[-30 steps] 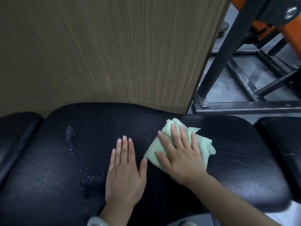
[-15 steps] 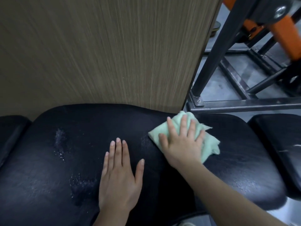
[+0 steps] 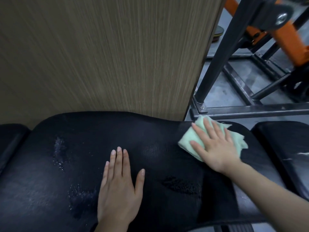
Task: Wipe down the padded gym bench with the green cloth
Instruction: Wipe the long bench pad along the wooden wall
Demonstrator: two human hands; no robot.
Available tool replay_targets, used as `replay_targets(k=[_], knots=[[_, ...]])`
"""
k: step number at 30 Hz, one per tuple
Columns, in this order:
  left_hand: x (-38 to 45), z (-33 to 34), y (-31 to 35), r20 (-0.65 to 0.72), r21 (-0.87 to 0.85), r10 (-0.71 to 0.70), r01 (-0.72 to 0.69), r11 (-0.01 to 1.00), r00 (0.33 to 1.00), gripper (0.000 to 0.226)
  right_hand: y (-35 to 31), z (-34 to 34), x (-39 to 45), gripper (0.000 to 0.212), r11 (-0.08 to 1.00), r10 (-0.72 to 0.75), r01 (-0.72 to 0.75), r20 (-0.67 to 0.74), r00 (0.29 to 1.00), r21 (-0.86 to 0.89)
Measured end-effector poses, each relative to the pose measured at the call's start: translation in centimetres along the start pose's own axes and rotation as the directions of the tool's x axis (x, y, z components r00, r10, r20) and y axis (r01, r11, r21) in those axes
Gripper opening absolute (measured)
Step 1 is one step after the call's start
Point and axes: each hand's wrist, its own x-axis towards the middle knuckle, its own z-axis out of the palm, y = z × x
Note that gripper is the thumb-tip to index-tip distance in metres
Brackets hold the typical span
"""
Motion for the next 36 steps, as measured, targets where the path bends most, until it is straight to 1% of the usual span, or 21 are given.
replay_targets(k=[2,6,9,11,13,16,20,23,26,28,30,32,34,36], knots=[[0.0,-0.1,0.0,0.001,-0.002,0.000,0.000,1.000,1.000,0.073,3.4,-0.4,-0.8,0.076,0.999,-0.047,0.047,0.024,0.999,-0.011],[0.1,-0.1,-0.1,0.011,0.003,0.003,-0.003,1.000,1.000,0.074,9.5,-1.6,-1.6,0.069,0.974,-0.206,0.215,0.116,0.972,-0.074],[0.2,0.1,0.0,0.005,0.005,-0.001,0.001,1.000,1.000,0.075,12.4,-2.2,-1.4,0.064,0.964,-0.247,0.259,0.154,0.957,-0.065],[0.3,0.2,0.0,-0.001,0.001,0.001,-0.001,1.000,1.000,0.077,12.5,-2.2,-0.4,0.064,0.962,-0.251,0.262,0.142,0.958,-0.070],[0.3,0.4,0.0,-0.009,-0.006,0.003,-0.003,1.000,1.000,0.078,11.2,-2.1,0.8,0.068,0.960,-0.239,0.256,0.145,0.960,-0.111],[0.3,0.4,0.0,-0.017,-0.008,0.003,-0.004,1.000,1.000,0.079,7.9,-2.3,2.9,0.074,0.933,-0.288,0.320,0.187,0.939,-0.166],[0.3,0.5,-0.1,-0.021,-0.012,0.007,-0.007,1.000,1.000,0.078,3.0,-2.1,5.4,0.066,0.856,-0.459,0.494,0.215,0.862,-0.153],[0.5,0.5,-0.1,-0.034,-0.009,0.011,-0.012,1.000,0.999,0.078,-0.8,-1.8,6.6,0.068,0.775,-0.585,0.616,0.208,0.784,-0.144],[0.6,0.4,-0.1,-0.041,-0.024,0.013,-0.014,1.000,0.999,0.078,-4.0,-1.5,7.5,0.071,0.699,-0.674,0.700,0.193,0.713,-0.147],[0.5,0.4,-0.2,-0.039,-0.030,0.012,-0.013,0.999,0.999,0.077,-4.8,-1.5,7.8,0.070,0.641,-0.725,0.751,0.197,0.660,-0.158],[0.5,0.3,-0.3,-0.034,-0.029,0.016,-0.017,0.999,0.999,0.076,-3.9,-1.8,7.5,0.069,0.589,-0.770,0.795,0.198,0.606,-0.142],[0.6,0.3,-0.4,-0.022,-0.020,0.018,-0.019,1.000,1.000,0.076,-1.4,-2.1,6.9,0.068,0.548,-0.809,0.828,0.176,0.561,-0.119],[0.6,0.3,-0.4,-0.010,-0.001,0.015,-0.015,1.000,1.000,0.075,2.0,-2.3,6.4,0.070,0.557,-0.801,0.819,0.170,0.574,-0.137],[0.5,0.4,-0.4,-0.005,0.005,0.012,-0.012,1.000,1.000,0.075,5.2,-3.0,5.9,0.071,0.562,-0.779,0.809,0.220,0.588,-0.174]])
